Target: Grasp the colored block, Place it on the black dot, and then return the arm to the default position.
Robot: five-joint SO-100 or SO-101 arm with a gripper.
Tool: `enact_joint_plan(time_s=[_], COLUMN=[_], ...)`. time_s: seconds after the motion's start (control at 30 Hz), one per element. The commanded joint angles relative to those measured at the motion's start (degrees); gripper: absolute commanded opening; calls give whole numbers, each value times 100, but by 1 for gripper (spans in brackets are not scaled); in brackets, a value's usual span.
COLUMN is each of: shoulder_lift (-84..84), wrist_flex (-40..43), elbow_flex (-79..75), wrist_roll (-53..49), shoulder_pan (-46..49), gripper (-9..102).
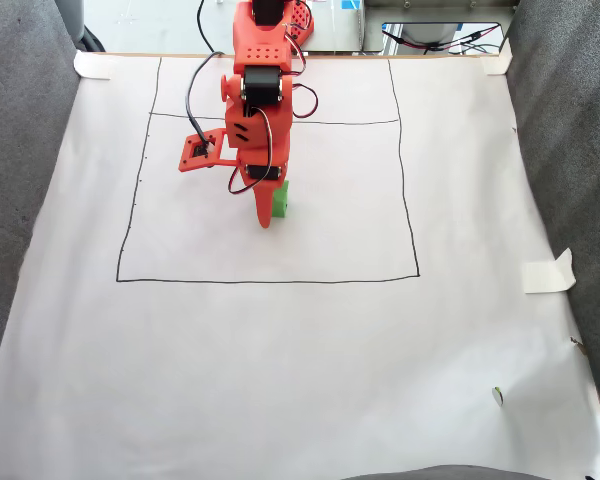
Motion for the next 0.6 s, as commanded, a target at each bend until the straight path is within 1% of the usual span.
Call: enact_joint_plan(time_s=[0.0,0.43,0.57], shoulder_lift=[211,782,1195], wrist_flex=[26,-62,-26], elbow_flex=[62,773,940], wrist_roll=[-70,-62,-9], shoulder_pan=[-44,-79,-44], gripper=[42,57,59])
